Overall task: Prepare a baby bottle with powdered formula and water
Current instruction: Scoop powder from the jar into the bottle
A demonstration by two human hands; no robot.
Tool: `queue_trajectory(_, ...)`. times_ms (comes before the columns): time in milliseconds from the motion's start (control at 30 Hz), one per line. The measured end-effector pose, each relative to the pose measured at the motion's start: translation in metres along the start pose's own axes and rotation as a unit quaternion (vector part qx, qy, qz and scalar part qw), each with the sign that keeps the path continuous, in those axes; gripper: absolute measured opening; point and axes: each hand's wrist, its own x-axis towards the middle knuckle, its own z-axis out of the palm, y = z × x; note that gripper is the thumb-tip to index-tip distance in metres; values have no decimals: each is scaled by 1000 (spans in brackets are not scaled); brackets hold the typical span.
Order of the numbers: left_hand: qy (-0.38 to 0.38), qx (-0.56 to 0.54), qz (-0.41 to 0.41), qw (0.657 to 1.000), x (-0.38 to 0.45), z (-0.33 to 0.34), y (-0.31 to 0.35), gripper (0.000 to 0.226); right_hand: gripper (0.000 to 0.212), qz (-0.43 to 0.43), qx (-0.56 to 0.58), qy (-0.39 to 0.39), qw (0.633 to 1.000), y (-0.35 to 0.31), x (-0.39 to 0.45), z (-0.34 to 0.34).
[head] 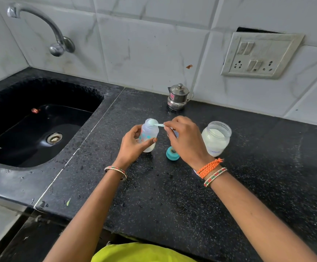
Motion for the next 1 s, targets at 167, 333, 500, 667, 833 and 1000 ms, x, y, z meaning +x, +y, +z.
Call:
queue_trajectory(167, 4, 2, -8, 1000, -1, 0, -1, 53, 18, 9, 9, -1, 1000, 1, 0, -1)
queue_trajectory(333, -1, 0, -14, 1000, -2, 3, -1, 52, 19, 25, 0, -29, 999, 4, -2, 0)
queue_trajectory(500, -7, 0, -17, 1000, 0, 4, -6, 49, 15, 92, 48, -5, 995, 3, -3, -2)
queue_trajectory(667, -24, -8, -34, 999, 1, 5, -19, 51, 12, 214, 126, 7, 969, 4, -2, -1)
queue_trajectory(833, -30, -31, -45, 998, -2, 6, -22, 50, 14, 307, 243, -5, 920, 11, -3, 5)
queue_trajectory(1000, -65, -58, -49, 995, -4, 7, -22, 60, 5, 416, 446, 11, 792, 6, -4, 2)
